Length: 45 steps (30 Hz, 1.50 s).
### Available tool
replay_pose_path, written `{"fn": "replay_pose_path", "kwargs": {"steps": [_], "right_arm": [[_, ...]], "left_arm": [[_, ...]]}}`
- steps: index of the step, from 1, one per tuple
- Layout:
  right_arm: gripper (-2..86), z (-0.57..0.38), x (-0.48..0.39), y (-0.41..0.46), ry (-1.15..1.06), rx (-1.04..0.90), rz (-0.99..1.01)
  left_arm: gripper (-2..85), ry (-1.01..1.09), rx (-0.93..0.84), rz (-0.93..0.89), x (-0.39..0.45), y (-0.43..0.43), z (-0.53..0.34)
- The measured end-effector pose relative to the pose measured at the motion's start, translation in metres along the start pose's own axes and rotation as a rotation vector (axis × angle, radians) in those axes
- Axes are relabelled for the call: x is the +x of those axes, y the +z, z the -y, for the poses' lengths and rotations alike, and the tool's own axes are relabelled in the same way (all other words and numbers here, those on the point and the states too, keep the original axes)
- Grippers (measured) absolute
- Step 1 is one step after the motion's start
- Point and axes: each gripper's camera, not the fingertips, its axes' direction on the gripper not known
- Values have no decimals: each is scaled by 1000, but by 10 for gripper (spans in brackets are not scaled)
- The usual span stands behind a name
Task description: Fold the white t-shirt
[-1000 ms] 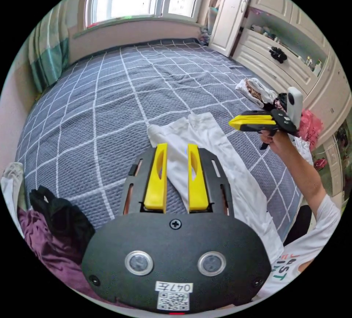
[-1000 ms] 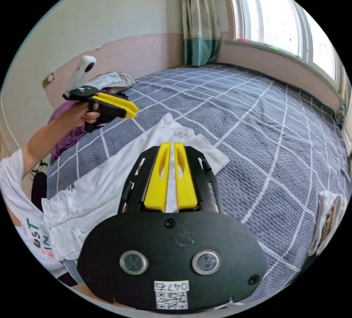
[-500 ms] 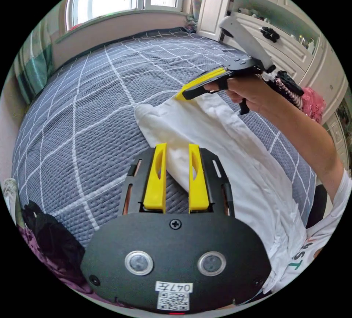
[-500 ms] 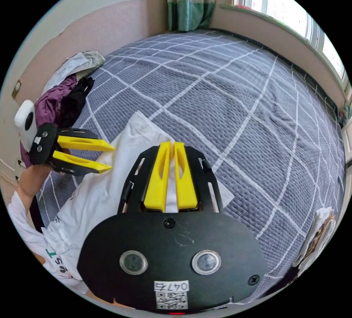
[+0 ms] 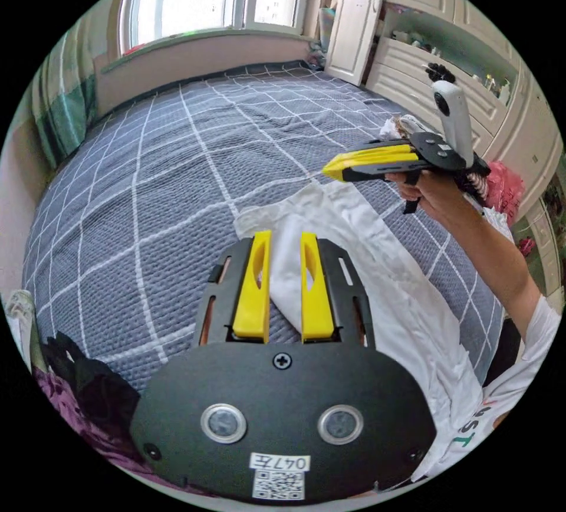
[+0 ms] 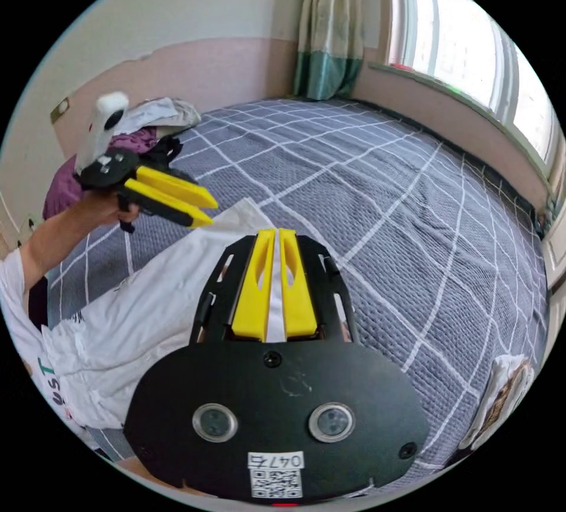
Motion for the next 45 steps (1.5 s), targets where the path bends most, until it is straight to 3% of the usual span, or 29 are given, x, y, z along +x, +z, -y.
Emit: {"fn": "replay_pose_path", "kwargs": {"steps": [5, 8, 11, 22, 25, 27, 31, 37, 45], "right_arm": [[4, -18, 9, 53, -30, -269, -10], [27, -24, 19, 25, 28, -104, 51], [57, -37, 35, -8, 76, -58, -45], [46, -96, 71, 5, 253, -151, 31], [15, -99, 59, 11, 234, -180, 32], [7, -99, 48, 8, 200, -166, 3], [2, -104, 22, -12, 139, -84, -8], [1, -126, -41, -67, -78, 39, 29], [1, -207, -162, -149, -425, 56, 201]], "left_arm": [[81, -43, -203, 123, -17, 56, 27], [81, -103, -95, 76, -30, 36, 29], [103, -153, 5, 94, -46, 2, 30], [135, -198, -154, 30, -85, 48, 30], [99, -170, -146, 64, -84, 46, 27], [27, -150, -112, 38, -82, 39, 23], [7, -82, -86, 35, -72, 28, 18], [-1, 20, 35, -273, -69, -27, -18], [-2, 293, -40, -525, -21, -101, -144]]}}
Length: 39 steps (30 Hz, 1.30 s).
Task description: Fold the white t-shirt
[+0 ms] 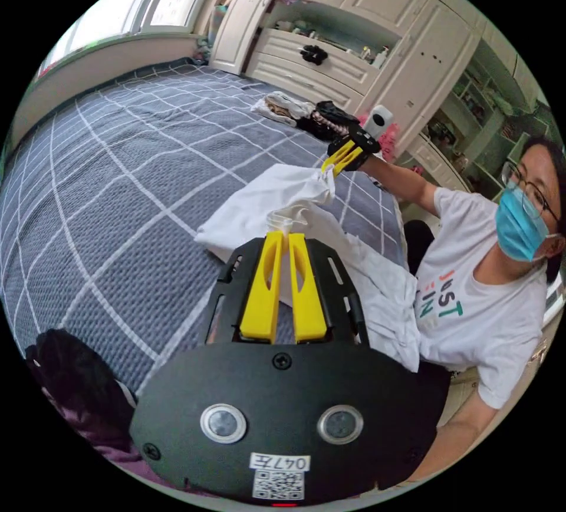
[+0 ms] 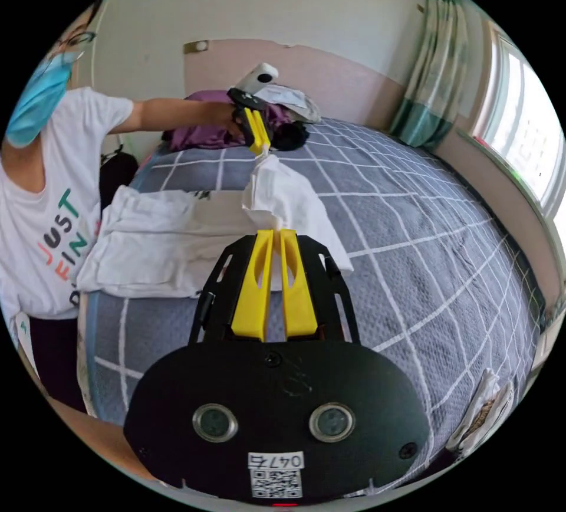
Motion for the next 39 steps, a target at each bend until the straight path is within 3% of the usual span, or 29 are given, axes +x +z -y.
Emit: {"fn": "replay_pose_path", "kwargs": {"steps": [5, 13, 21, 26, 31, 35, 39], "right_arm": [[5, -27, -96, -7, -42, -46, 81], [98, -38, -135, 16, 103, -183, 220], [87, 7, -191, -9, -9, -90, 25], [51, 55, -236, 54, -139, -164, -74], [48, 91, -260, 125, -213, -354, -177], [10, 102, -258, 136, -222, -326, -148], [5, 123, -235, 130, -169, -373, -31]], "left_arm": [[0, 42, -70, -43, 59, 18, -57], [-1, -174, -42, -87, 64, 22, -111], [-9, -168, 131, 10, 126, -32, -145], [-10, -186, 84, 107, 134, -9, -123], [-10, -264, 125, -23, 135, 11, -119], [-10, -282, 164, -9, 153, 21, -140], [-10, -305, 60, -39, 166, 44, -153]]}}
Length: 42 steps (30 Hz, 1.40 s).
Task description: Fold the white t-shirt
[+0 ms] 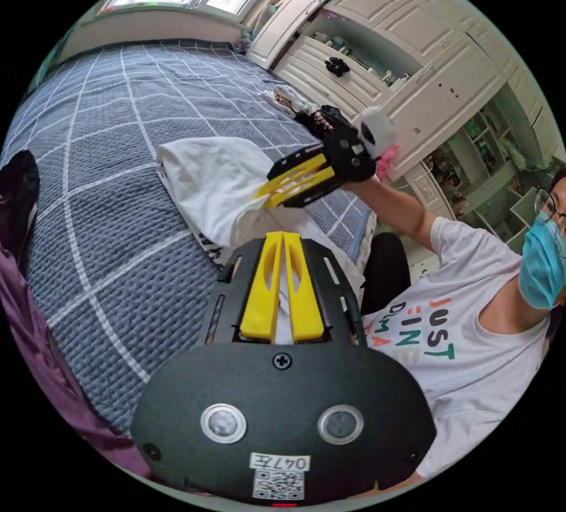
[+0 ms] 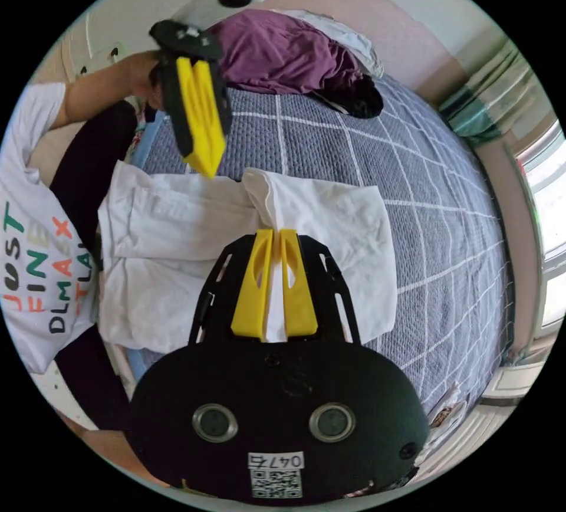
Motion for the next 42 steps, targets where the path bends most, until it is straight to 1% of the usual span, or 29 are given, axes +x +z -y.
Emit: {"fn": "replay_pose_path", "kwargs": {"steps": [2, 4, 7, 11, 12, 13, 15, 20, 21, 23, 25, 28, 31, 33, 34, 35, 36, 38, 40, 42], "right_arm": [[4, 12, 24, -3, 45, -61, 129], [3, 20, 38, -4, 66, -85, 213], [3, 31, 50, -2, 81, -115, 264], [4, 40, 56, -1, 83, -143, 290], [4, 40, 57, -2, 83, -140, 290], [4, 42, 58, -2, 84, -134, 293], [6, 44, 59, -3, 90, -114, 306], [9, 37, 58, -5, 115, 18, 397], [7, 35, 57, -8, 120, 35, 390], [-2, 21, 54, -15, 164, 101, 300], [-4, 13, 48, -10, 200, 109, 222], [-5, 10, 23, 13, 181, 46, 132], [-5, 13, -10, 38, 98, 7, 41], [-4, 17, -23, 51, 53, -41, -11], [-2, 19, -28, 52, 37, -49, -54], [0, 21, -31, 46, 45, -19, -96], [3, 22, -32, 41, 50, 10, -113], [17, 31, -37, 20, 23, 128, -120], [24, 47, -37, 18, -14, 144, -79], [20, 67, -32, 27, -44, 114, -51]], "left_arm": [[-10, -34, -52, 24, 5, 17, -1], [-10, -51, -45, 81, 13, 31, 1], [-10, -72, -17, 167, 26, 51, 8], [-10, -84, -11, 450, 40, 72, 14], [-10, -67, -15, 479, 44, 78, 15], [-10, -52, -15, 460, 46, 81, 15], [-10, -44, 11, 294, 50, 89, 16], [-10, -114, 62, 118, 49, 98, 6], [-10, -124, 73, 68, 50, 100, 1], [-10, -138, 77, 13, 52, 105, -6], [-10, -143, 59, 9, 57, 112, -12], [-10, -117, -7, 55, 73, 121, -22], [-10, -47, -63, 159, 99, 116, -36], [-10, -13, -31, 354, 112, 95, -42], [-10, -20, -17, 408, 112, 89, -43], [-10, -46, -7, 482, 108, 78, -45], [-10, -73, -25, 500, 102, 71, -48], [-10, -105, -41, 484, 96, 64, -56], [-10, -112, -34, 499, 98, 63, -66], [-10, -37, -15, 528, 112, 73, -72]]}}
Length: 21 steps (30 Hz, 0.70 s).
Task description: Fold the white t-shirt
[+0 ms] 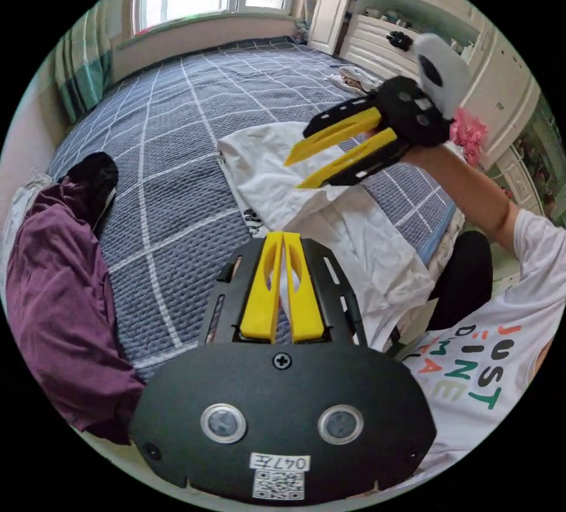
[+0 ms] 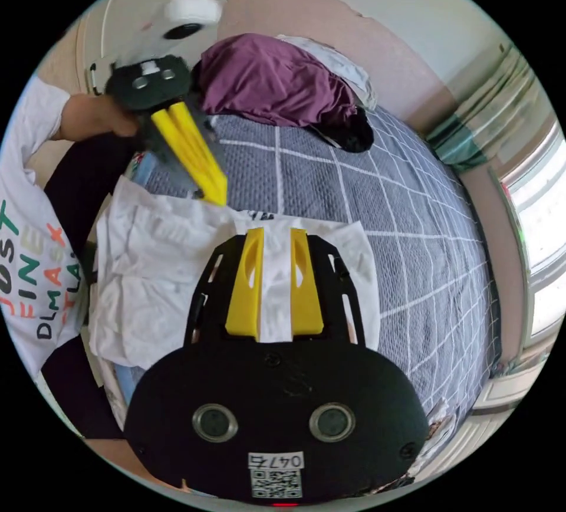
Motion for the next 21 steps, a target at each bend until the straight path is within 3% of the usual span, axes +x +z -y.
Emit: {"fn": "replay_pose_path", "kwargs": {"steps": [5, 9, 13, 15, 18, 21], "right_arm": [[16, 30, 64, 35, 114, -31, -94], [24, 47, 83, 74, 65, -207, -59], [45, 59, 68, 88, -129, -281, -207], [48, 61, 59, 94, -263, -310, -287], [45, 68, 59, 94, -384, -255, -234], [40, 76, 78, 96, -365, -230, -159]], "left_arm": [[-10, 28, 135, -43, 21, 9, 16], [-10, 45, 40, -48, 27, 37, 32], [-10, 59, 67, -93, 29, 37, 22], [-10, 27, 91, -199, 18, 35, 18], [-10, -8, 118, -283, 6, 33, 16], [-10, 23, 123, -222, 8, 30, 16]]}}
